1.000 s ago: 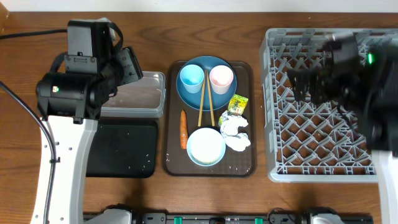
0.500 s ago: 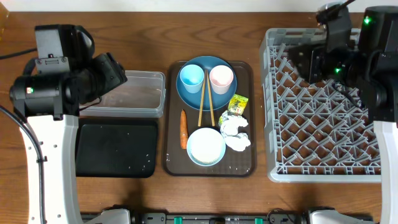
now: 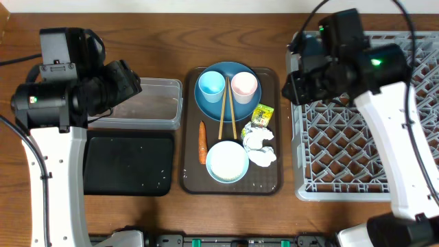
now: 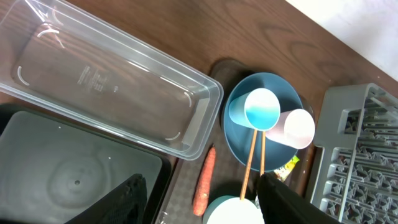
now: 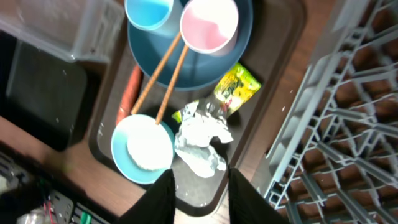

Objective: Sort waste into correct bins and load items into the dishwasher rack
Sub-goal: 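Raise the left arm over the clear bin and tray, then reach the left gripper to the crumpled tissue and grasp it, then carry the tissue left and release it into the clear bin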

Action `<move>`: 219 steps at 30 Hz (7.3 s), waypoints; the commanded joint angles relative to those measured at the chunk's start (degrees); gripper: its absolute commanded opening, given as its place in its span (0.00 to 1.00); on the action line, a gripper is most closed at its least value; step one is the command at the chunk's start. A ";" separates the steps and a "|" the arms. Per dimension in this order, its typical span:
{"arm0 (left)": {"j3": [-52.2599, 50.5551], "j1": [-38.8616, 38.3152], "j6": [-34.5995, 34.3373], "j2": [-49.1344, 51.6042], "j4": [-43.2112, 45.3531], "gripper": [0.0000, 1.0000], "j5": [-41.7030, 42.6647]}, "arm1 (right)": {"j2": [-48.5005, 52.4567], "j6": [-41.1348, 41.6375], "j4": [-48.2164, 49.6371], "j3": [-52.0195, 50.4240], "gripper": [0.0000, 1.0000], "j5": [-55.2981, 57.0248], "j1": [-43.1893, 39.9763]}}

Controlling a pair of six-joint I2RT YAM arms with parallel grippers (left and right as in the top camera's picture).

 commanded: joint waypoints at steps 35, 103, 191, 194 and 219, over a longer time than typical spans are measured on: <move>0.90 -45.27 8.39 27.08 10.69 0.59 -1.64 | 2.29 6.75 11.37 0.96 0.65 15.13 -25.44; -2.43 -48.78 11.06 42.58 16.26 0.55 -8.33 | 2.29 6.75 11.19 0.96 0.67 15.13 -25.38; -10.62 -0.70 4.79 19.74 16.22 0.25 -13.68 | 2.29 6.75 12.22 0.96 0.66 15.13 -25.38; -10.62 -0.70 4.79 19.74 15.98 0.25 -14.80 | 2.29 6.75 12.24 0.96 0.66 15.13 -25.38; -10.54 -0.70 4.76 20.17 17.94 0.52 -23.71 | 2.29 6.75 12.31 0.96 0.67 15.13 -25.38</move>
